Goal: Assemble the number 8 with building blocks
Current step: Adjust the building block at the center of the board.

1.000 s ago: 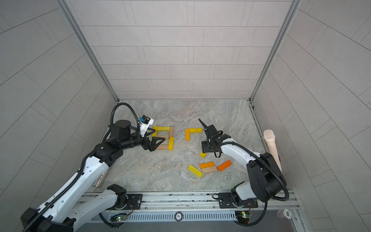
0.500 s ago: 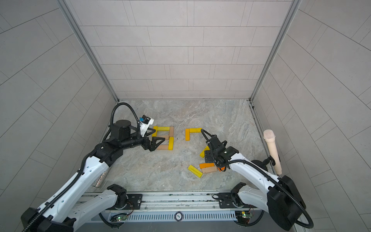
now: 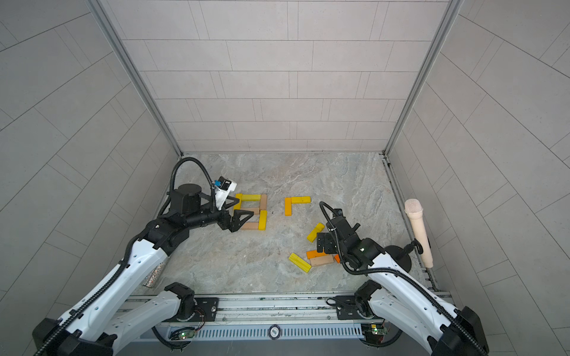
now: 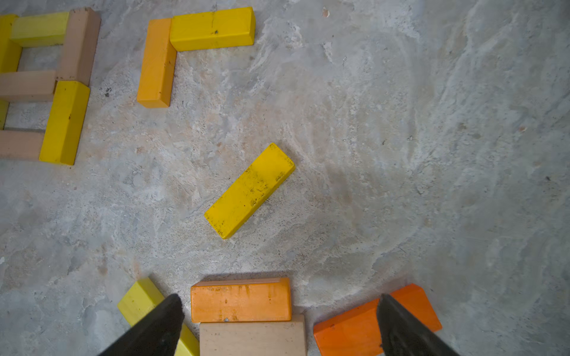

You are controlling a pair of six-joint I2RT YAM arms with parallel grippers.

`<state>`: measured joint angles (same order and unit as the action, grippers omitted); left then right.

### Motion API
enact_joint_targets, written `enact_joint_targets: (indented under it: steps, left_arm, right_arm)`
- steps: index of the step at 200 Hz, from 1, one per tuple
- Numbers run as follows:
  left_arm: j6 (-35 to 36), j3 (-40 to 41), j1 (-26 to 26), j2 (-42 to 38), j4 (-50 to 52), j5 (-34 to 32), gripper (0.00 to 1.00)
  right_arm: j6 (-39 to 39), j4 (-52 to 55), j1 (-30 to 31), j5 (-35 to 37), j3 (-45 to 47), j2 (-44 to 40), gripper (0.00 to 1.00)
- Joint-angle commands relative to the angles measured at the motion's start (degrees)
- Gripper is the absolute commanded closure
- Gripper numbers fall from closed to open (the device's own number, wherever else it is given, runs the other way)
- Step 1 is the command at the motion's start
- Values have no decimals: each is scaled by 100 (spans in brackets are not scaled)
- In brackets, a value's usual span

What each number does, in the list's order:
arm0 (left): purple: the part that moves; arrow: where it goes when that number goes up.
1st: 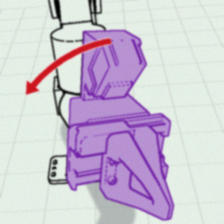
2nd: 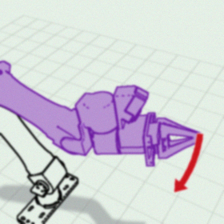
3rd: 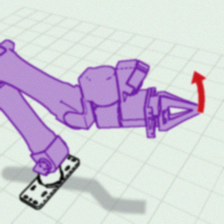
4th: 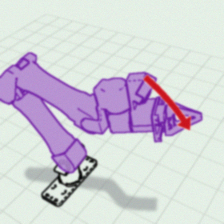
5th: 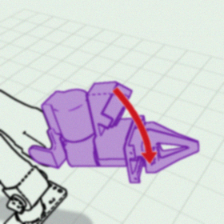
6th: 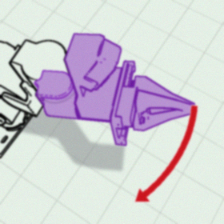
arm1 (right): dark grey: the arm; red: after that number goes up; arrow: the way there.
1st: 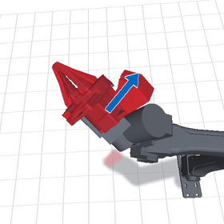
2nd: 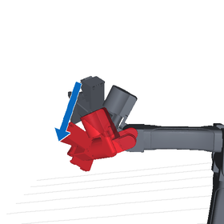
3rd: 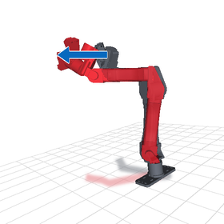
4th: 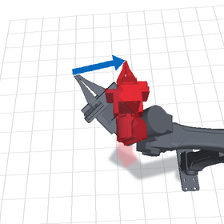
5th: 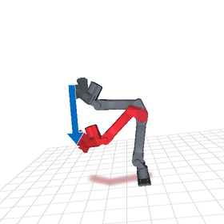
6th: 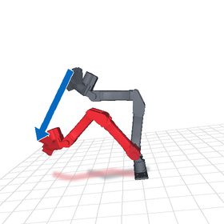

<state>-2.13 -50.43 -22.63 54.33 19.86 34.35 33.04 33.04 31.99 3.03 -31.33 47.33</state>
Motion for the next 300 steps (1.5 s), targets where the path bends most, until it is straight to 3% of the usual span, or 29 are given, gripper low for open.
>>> enact_joint_targets:
  steps: [1,44,86,167,232,300]
  left_arm:
    - [-32,16,-17,25,-212,108,0]
    - [-59,-223,-23,361,-350,321,0]
    - [-194,-796,-20,921,-729,458,0]
    - [-13,-1906,-31,2074,-1044,563,0]
    - [371,-1732,-38,1903,-681,786,0]
    - [1261,-1749,-361,1809,196,881,0]
  right_arm:
    - [-77,172,41,-267,70,38,1]
    - [-258,80,64,-332,215,339,2]
    - [-381,-226,59,-433,173,981,12]
    - [-790,-632,85,-346,-266,2078,21]
    - [-478,-1167,250,-451,-382,2919,32]
    - [-52,-1769,270,-270,-610,3459,42]
